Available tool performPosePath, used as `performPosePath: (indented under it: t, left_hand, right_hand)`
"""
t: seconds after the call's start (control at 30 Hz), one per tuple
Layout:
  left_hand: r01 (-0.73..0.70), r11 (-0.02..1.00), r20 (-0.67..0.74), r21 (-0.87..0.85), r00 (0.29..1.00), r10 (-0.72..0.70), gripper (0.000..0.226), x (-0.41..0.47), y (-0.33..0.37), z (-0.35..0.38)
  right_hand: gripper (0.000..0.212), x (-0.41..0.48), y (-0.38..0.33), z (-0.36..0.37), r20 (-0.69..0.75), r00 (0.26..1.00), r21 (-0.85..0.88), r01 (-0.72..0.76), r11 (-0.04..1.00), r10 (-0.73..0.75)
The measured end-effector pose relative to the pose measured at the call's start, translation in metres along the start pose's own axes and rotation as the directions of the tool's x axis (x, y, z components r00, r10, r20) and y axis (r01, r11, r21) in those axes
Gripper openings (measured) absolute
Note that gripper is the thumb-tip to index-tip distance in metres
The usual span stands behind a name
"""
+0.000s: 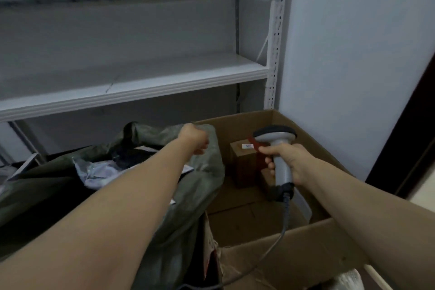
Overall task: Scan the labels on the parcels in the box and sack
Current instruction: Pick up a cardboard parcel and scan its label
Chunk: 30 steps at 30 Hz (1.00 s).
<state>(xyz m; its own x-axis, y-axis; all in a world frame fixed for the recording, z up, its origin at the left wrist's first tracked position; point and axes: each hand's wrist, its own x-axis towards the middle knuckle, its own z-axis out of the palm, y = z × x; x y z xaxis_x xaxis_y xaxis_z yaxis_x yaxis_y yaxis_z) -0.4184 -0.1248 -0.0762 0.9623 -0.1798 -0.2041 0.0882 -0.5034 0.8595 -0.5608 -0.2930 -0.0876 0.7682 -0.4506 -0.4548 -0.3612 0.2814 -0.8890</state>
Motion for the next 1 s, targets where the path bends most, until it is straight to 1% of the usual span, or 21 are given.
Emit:
performPosePath:
  t: [0.07, 0.13, 0.2, 0.33, 0.43, 0.5, 0.57, 0.6, 0.63, 0.67, 0.7, 0.77, 0.8, 0.87, 0.9, 0.97, 1.0]
  left_hand:
    - [-0.016, 0.998, 0.117, 0.061, 0.993, 0.009, 0.013, 0.006, 0.004, 0.043]
    - [-0.012, 0.994, 0.197, 0.105, 0.980, -0.009, 0.020, 0.016, 0.002, 0.083]
    - [0.010, 0.986, 0.245, 0.165, 0.968, -0.051, 0.025, 0.037, -0.005, 0.120]
    - [0.052, 0.965, 0.311, 0.256, 0.941, -0.134, 0.025, 0.081, -0.024, 0.180]
    - [0.080, 0.952, 0.279, 0.297, 0.946, -0.167, 0.027, 0.124, -0.044, 0.217]
    - [0.098, 0.947, 0.246, 0.305, 0.953, -0.178, 0.027, 0.156, -0.058, 0.239]
    - [0.122, 0.939, 0.205, 0.322, 0.959, -0.195, 0.024, 0.184, -0.071, 0.254]
    - [0.125, 0.935, 0.180, 0.332, 0.965, -0.193, 0.023, 0.200, -0.078, 0.262]
    - [0.118, 0.931, 0.155, 0.345, 0.971, -0.181, 0.023, 0.214, -0.085, 0.270]
    - [0.108, 0.927, 0.128, 0.360, 0.978, -0.164, 0.023, 0.228, -0.090, 0.276]
    - [0.105, 0.919, 0.098, 0.380, 0.983, -0.153, 0.025, 0.240, -0.094, 0.282]
    - [0.117, 0.888, 0.029, 0.444, 0.989, -0.145, 0.031, 0.263, -0.102, 0.294]
    - [0.123, 0.862, -0.008, 0.491, 0.991, -0.136, 0.034, 0.275, -0.107, 0.298]
    - [0.082, 0.804, -0.036, 0.589, 0.997, -0.075, 0.042, 0.292, -0.114, 0.304]
    - [0.017, 0.769, -0.012, 0.639, 1.000, -0.013, 0.047, 0.298, -0.116, 0.306]
    - [-0.167, 0.652, 0.130, 0.739, 0.986, 0.106, 0.058, 0.308, -0.116, 0.310]
    - [-0.248, 0.594, 0.212, 0.765, 0.968, 0.130, 0.061, 0.315, -0.117, 0.313]
  right_hand:
    - [0.032, 0.021, 0.009, -0.020, -0.053, 0.996, 0.056, -0.064, 0.996, 0.067]
    - [0.033, 0.044, 0.018, -0.038, -0.090, 0.988, 0.130, -0.112, 0.985, 0.124]
    - [0.029, 0.072, 0.026, -0.054, -0.118, 0.979, 0.188, -0.141, 0.972, 0.165]
    - [0.025, 0.133, 0.045, -0.073, -0.147, 0.965, 0.221, -0.180, 0.958, 0.215]
    - [0.016, 0.179, 0.058, -0.077, -0.111, 0.952, 0.232, -0.254, 0.939, 0.285]
    - [0.003, 0.208, 0.064, -0.076, -0.086, 0.949, 0.234, -0.277, 0.932, 0.304]
    - [0.008, 0.239, 0.070, -0.073, -0.063, 0.954, 0.253, -0.270, 0.929, 0.294]
    - [0.006, 0.255, 0.074, -0.071, -0.064, 0.959, 0.281, -0.249, 0.927, 0.277]
    - [0.003, 0.270, 0.078, -0.069, -0.073, 0.963, 0.307, -0.225, 0.925, 0.259]
    - [0.007, 0.283, 0.082, -0.067, -0.075, 0.967, 0.325, -0.209, 0.923, 0.245]
    - [0.010, 0.295, 0.086, -0.065, -0.067, 0.968, 0.337, -0.205, 0.919, 0.241]
    - [0.004, 0.316, 0.092, -0.060, -0.038, 0.970, 0.335, -0.215, 0.917, 0.242]
    - [0.010, 0.325, 0.095, -0.058, -0.009, 0.971, 0.327, -0.224, 0.918, 0.240]
    - [0.026, 0.342, 0.097, -0.055, 0.044, 0.972, 0.311, -0.234, 0.921, 0.232]
    - [0.028, 0.350, 0.099, -0.054, 0.041, 0.974, 0.312, -0.226, 0.923, 0.224]
    - [0.018, 0.363, 0.103, -0.056, -0.022, 0.977, 0.362, -0.189, 0.913, 0.211]
    - [0.013, 0.368, 0.107, -0.058, -0.051, 0.976, 0.378, -0.179, 0.908, 0.214]
